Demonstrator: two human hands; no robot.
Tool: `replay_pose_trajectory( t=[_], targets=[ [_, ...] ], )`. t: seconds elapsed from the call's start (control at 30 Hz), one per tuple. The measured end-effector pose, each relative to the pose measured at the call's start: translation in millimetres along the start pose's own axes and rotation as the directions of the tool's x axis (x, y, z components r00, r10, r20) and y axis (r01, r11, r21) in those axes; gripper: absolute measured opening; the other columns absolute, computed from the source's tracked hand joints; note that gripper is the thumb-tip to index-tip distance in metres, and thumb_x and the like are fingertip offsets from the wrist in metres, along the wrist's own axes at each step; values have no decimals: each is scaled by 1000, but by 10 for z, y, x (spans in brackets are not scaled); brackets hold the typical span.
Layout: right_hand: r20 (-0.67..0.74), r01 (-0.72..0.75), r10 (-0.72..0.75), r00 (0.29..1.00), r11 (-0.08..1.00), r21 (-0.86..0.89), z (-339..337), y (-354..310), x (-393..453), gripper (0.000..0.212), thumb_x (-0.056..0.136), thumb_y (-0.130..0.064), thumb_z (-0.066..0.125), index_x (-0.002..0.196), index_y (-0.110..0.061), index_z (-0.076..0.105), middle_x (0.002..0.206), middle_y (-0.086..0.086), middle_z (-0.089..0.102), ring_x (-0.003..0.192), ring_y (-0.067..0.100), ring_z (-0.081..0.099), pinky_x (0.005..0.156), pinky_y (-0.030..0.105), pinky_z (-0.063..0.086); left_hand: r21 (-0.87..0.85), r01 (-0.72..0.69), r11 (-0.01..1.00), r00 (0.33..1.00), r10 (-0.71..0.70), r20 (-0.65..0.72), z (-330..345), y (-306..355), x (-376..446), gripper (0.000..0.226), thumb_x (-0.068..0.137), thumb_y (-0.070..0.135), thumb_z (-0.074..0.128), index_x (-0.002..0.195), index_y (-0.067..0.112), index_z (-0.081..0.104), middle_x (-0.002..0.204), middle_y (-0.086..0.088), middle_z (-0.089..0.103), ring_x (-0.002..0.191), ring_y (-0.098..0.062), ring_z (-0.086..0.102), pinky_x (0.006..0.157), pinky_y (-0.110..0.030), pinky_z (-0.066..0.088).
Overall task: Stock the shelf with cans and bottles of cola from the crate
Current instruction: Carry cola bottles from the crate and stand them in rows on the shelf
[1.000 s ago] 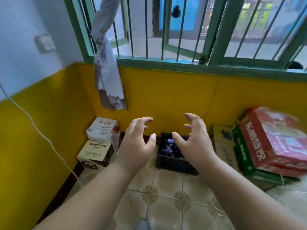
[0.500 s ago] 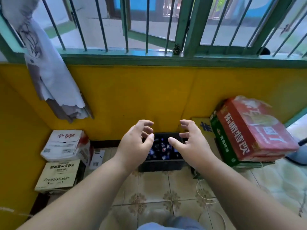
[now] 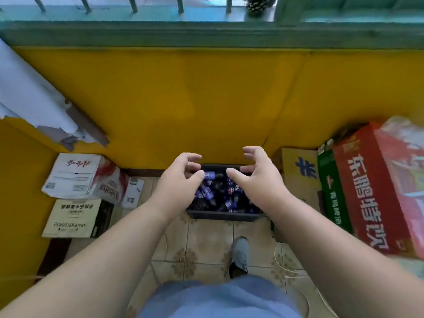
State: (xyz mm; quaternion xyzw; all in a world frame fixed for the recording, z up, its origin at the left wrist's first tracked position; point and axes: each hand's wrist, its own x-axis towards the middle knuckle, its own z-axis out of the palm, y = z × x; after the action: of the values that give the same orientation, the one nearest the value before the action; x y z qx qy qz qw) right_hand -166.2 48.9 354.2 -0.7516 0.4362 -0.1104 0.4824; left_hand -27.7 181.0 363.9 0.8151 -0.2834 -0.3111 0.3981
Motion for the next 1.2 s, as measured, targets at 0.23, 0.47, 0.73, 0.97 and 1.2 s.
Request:
replay_pose_trajectory(
  t=[0.23, 0.47, 0.73, 0.97, 1.2],
  targets=[
    [90, -177, 172, 981, 983, 46, 560, 664, 905, 67, 85, -38, 79, 141, -29, 43, 129, -13, 52, 107, 8, 60, 79, 28, 54, -324, 336, 884, 936, -352, 9, 622, -521, 886, 17, 99, 23, 56, 113, 32, 58, 105, 5, 66, 99, -19, 68, 85, -40, 56],
    [144, -302, 290, 946, 951, 72, 1539, 1747, 1591, 64, 84, -40, 78, 138, -24, 47, 128, -11, 55, 108, 10, 61, 86, 33, 54, -684, 595, 423, 727, -647, 232, 1200, -1704, 1773, 13, 102, 26, 53, 111, 22, 61, 114, -9, 67, 106, -32, 68, 96, -49, 52],
    [143, -398, 393, 908, 917, 11, 2818, 3259, 2365, 59, 87, -30, 78, 136, -12, 52, 129, 1, 55, 116, 19, 57, 93, 27, 46, -729, 651, 212, 593, -742, 313, 1905, -3314, 2561, 32, 105, 44, 41, 118, 20, 56, 111, -5, 65, 99, -24, 65, 101, -46, 46],
    [251, -393, 463, 850, 875, -282, 3596, 4270, 2952, 63, 87, -35, 76, 137, -8, 47, 135, 17, 58, 121, 33, 57, 96, 39, 49, -700, 695, 165, 557, -739, 378, 2339, -4097, 2832, 31, 102, 46, 44, 102, 21, 62, 109, -5, 68, 98, -23, 65, 97, -44, 47],
    [278, -247, 449, 849, 802, -544, 3952, 4586, 3213, 66, 82, -44, 77, 128, -9, 47, 127, 18, 59, 118, 40, 56, 93, 45, 51, -660, 735, 158, 506, -775, 379, 2439, -4409, 2790, 29, 101, 37, 51, 114, 14, 64, 110, -8, 72, 97, -25, 70, 86, -40, 54]
  ],
)
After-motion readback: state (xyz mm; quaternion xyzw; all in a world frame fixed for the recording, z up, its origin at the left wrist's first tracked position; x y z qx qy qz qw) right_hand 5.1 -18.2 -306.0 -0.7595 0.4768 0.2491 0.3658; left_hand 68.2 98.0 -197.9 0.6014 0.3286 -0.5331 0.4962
